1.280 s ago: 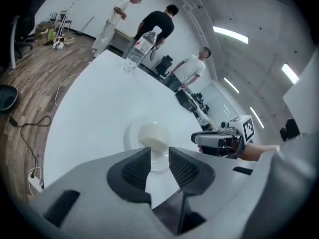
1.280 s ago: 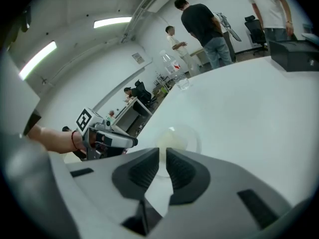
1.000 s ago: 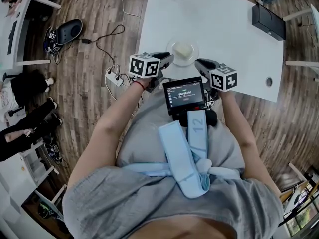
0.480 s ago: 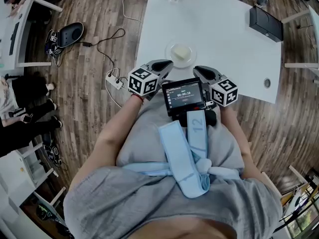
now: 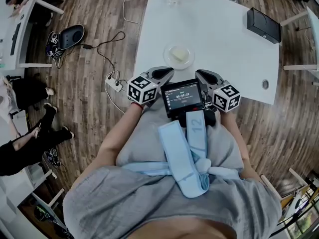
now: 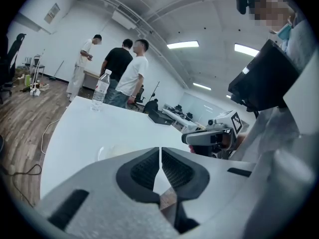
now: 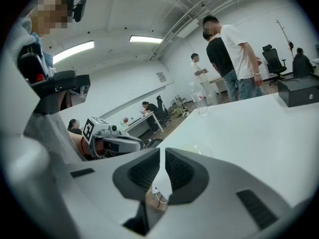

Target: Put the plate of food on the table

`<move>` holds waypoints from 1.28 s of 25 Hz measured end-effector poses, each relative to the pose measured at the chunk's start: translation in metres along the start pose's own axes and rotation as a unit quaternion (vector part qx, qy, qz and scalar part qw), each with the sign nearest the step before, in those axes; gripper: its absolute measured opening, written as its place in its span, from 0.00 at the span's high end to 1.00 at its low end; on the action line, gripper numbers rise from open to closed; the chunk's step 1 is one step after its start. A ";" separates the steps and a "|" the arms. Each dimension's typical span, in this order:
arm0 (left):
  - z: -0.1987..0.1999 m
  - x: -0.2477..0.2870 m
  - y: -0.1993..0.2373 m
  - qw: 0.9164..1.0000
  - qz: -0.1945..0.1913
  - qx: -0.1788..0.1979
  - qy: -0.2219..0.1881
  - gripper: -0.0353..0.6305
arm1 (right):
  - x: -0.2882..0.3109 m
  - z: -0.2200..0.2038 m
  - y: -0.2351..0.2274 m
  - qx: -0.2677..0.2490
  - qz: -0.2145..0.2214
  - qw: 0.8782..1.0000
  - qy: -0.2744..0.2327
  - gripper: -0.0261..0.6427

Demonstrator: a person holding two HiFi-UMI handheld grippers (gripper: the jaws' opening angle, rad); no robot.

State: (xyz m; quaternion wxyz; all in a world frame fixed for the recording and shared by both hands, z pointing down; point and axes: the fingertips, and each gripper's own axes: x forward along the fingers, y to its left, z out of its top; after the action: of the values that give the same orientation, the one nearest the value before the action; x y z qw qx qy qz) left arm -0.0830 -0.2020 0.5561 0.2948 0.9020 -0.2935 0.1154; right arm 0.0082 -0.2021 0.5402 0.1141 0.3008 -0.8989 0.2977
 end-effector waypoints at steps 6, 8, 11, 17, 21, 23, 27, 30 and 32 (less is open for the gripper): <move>0.002 0.002 -0.001 1.000 -0.005 -0.008 -0.003 0.90 | 0.003 0.002 0.003 -0.015 -0.002 1.000 0.006 0.90; 0.001 0.003 -0.001 1.000 -0.005 -0.007 -0.003 0.90 | 0.003 0.002 0.002 -0.016 0.000 1.000 0.003 0.91; 0.000 0.003 -0.002 1.000 -0.004 -0.010 -0.004 0.90 | 0.002 0.000 0.001 -0.009 0.003 1.000 0.002 0.92; 0.000 0.000 -0.001 1.000 -0.004 -0.010 -0.007 0.90 | 0.002 0.002 0.000 -0.012 -0.003 1.000 -0.002 0.92; -0.001 0.000 -0.001 1.000 -0.005 -0.011 -0.008 0.90 | 0.002 0.002 0.000 -0.012 -0.005 1.000 -0.002 0.92; 0.000 0.000 -0.001 1.000 -0.005 -0.011 -0.008 0.90 | 0.001 0.002 0.000 -0.012 -0.006 1.000 0.000 0.92; -0.001 0.000 -0.003 1.000 -0.009 -0.012 -0.004 0.90 | 0.000 0.000 0.000 -0.010 -0.007 1.000 0.002 0.92; -0.002 0.001 -0.004 1.000 -0.012 -0.012 -0.004 0.90 | 0.001 -0.001 -0.001 -0.009 -0.006 1.000 0.003 0.92; -0.001 0.001 -0.005 1.000 -0.014 -0.012 -0.004 0.90 | 0.001 0.000 0.000 -0.008 -0.006 1.000 0.002 0.92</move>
State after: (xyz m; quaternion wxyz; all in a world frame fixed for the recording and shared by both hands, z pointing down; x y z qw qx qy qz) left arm -0.0791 -0.1986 0.5546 0.3061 0.9030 -0.2832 0.1036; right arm 0.0076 -0.2024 0.5408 0.1203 0.3047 -0.8990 0.2907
